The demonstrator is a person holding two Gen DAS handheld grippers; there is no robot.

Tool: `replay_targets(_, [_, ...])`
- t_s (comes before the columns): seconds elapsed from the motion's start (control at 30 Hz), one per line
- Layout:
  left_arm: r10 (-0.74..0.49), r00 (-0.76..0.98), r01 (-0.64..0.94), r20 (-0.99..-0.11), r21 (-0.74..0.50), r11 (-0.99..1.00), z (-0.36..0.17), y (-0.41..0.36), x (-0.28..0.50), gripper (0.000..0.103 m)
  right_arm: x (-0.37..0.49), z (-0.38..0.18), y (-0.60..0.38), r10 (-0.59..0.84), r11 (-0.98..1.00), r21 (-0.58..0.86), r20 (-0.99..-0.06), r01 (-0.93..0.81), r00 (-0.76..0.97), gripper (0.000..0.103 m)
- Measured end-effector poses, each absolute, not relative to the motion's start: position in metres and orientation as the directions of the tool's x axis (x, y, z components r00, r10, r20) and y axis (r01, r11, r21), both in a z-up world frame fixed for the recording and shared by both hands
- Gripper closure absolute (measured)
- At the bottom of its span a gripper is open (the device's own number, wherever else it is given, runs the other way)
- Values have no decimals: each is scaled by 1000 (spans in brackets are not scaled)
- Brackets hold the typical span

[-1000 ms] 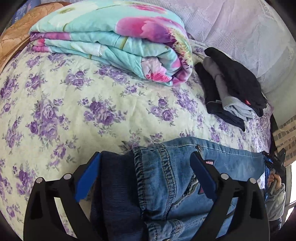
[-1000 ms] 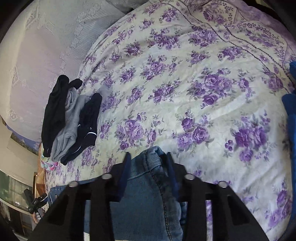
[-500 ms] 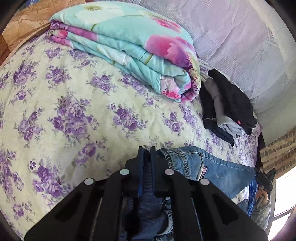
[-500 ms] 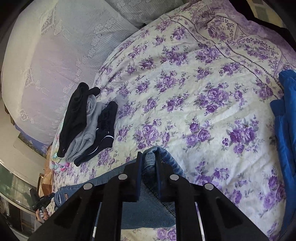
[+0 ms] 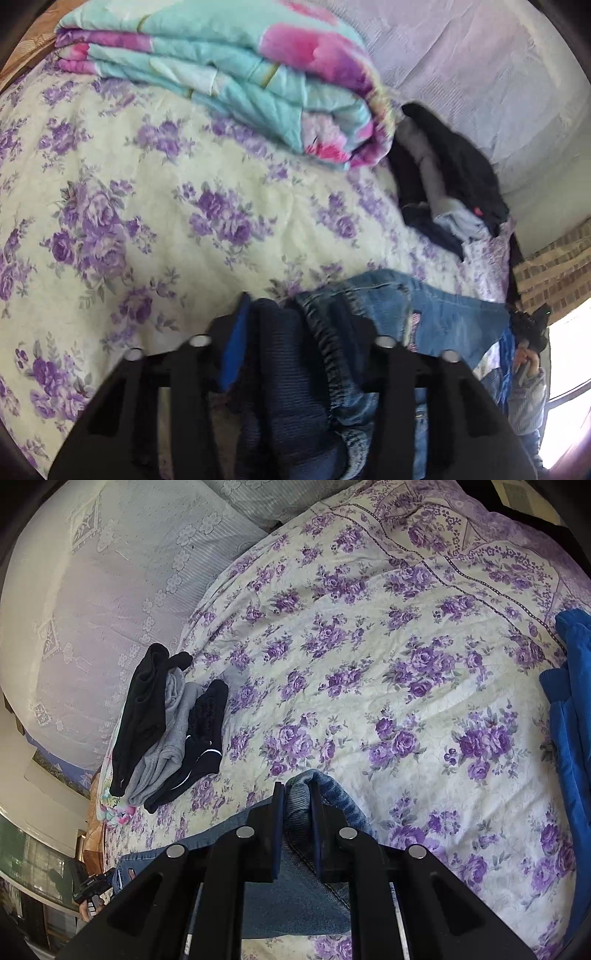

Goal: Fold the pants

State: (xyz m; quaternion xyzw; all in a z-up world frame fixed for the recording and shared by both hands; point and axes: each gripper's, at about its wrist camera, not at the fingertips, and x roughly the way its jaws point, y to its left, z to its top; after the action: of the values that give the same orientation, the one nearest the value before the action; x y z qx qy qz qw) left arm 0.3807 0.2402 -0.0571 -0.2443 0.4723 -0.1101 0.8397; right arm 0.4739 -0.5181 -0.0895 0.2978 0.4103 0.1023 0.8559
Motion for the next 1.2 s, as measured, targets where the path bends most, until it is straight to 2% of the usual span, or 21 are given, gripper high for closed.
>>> replay_targets(0.1, [-419,590,-74,-690,-563,823,-44,255,366,94,470,-85,-519,426,794,605,-628,63,651,90])
replay_targets(0.23, [-414,618,-51,-669,-559,828,-29,253,352,94,465,-78,-516,430,789,613,-611,53,665,90])
replay_targets(0.5, [-458,649,-67,-608,-645,761,-19,257,340,94,450,-67,-520,440,777,629,-588,42,679,90])
replay_targets(0.63, [-473,673,-34,-569,-663,748,-6,250,320,94,428,-52,-520,455,764,645,-542,3,706,90])
replay_targets(0.7, [-487,683,-10,-544,-673,739,1,248,306,94,410,-43,-524,464,754,657,-509,-21,725,95])
replay_targets(0.8, [-517,696,26,-498,-703,711,7,249,282,94,378,-39,-534,469,742,669,-477,-39,743,95])
replay_targets(0.97, [-526,694,12,-491,-723,690,-1,256,264,94,352,-58,-560,431,734,678,-513,42,743,103])
replay_targets(1.07, [-541,706,34,-457,-741,671,2,253,252,94,334,-54,-569,427,725,688,-485,31,763,103])
replay_targets(1.17, [-536,702,54,-468,-715,697,6,245,245,94,333,-52,-566,431,754,656,-516,18,740,103])
replay_targets(1.2, [-535,698,47,-475,-716,697,5,245,247,94,339,-55,-567,468,722,692,-508,19,723,99])
